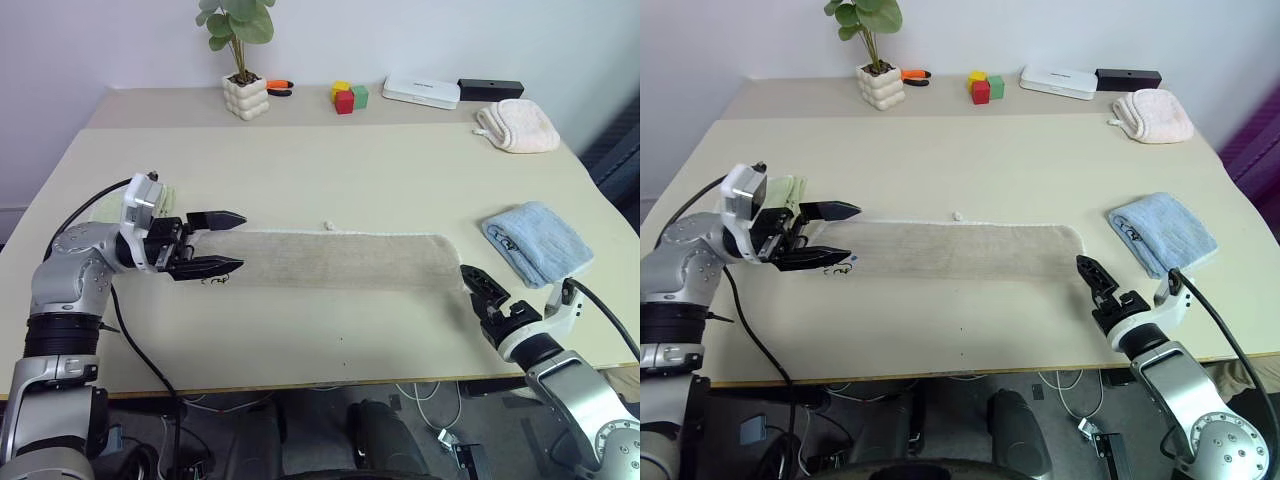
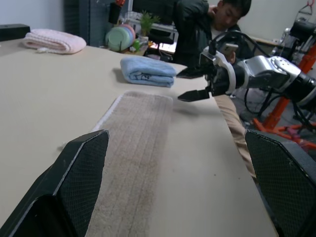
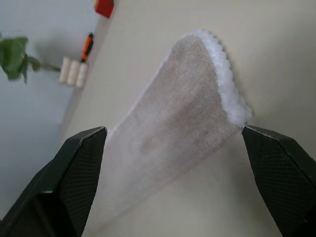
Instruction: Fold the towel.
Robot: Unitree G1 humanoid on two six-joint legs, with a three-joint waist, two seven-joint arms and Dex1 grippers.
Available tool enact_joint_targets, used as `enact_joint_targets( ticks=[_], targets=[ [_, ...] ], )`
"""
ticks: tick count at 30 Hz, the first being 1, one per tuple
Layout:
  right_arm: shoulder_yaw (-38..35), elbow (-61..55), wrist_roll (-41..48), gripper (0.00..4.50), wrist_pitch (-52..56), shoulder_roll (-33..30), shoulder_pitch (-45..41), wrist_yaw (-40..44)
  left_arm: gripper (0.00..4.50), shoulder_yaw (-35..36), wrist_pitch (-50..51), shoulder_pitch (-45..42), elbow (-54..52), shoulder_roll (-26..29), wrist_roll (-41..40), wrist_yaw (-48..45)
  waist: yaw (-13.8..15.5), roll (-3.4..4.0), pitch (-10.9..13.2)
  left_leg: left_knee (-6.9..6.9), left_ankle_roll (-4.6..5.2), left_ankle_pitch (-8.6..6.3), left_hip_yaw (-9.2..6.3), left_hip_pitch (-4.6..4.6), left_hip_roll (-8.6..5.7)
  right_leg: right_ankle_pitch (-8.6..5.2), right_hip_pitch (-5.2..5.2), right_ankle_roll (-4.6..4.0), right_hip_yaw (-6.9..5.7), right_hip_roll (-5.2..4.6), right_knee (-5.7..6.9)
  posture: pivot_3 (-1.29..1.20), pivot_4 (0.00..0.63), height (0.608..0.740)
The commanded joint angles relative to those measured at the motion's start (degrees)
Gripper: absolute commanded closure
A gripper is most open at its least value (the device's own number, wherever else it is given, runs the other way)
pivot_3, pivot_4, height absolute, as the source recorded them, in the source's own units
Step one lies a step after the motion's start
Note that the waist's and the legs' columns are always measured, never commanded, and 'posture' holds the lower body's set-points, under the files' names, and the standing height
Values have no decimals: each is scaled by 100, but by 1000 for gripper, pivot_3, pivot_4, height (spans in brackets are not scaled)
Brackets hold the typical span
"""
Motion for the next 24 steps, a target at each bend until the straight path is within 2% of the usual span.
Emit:
enact_joint_targets(
  ticks=[1, 14, 17, 24],
  targets=[
    [173, 114, 223, 60, -255, -49, -30, -96, 0, 70, -117, -37, -91, 70, 3, -33, 15, 0, 0, 0, 0, 0, 1, 0, 0, 0, 0, 0, 0, -1, -1, 0, 150, 740],
    [491, 993, -54, 60, -547, -307, -444, 72, 0, 364, -50, 370, -465, 144, -135, 201, 8, -3, -2, 2, 0, 0, 0, 2, 1, 0, 4, -2, 1, -2, -2, 0, 150, 740],
    [639, 1115, -125, 878, -547, -252, -663, 103, 0, 395, -81, 452, -534, 135, -122, 255, 7, -4, -3, 2, 0, 0, 0, 1, 1, 1, 4, -2, 1, -2, -2, 0, 150, 740],
    [726, 1293, -351, 4249, -657, -137, -837, 185, 0, 435, -77, 475, -564, 160, -127, 322, 0, -16, -10, 1, 0, 0, 0, 2, 2, 1, 4, -1, 0, 0, -1, 0, 150, 740]
  ],
)
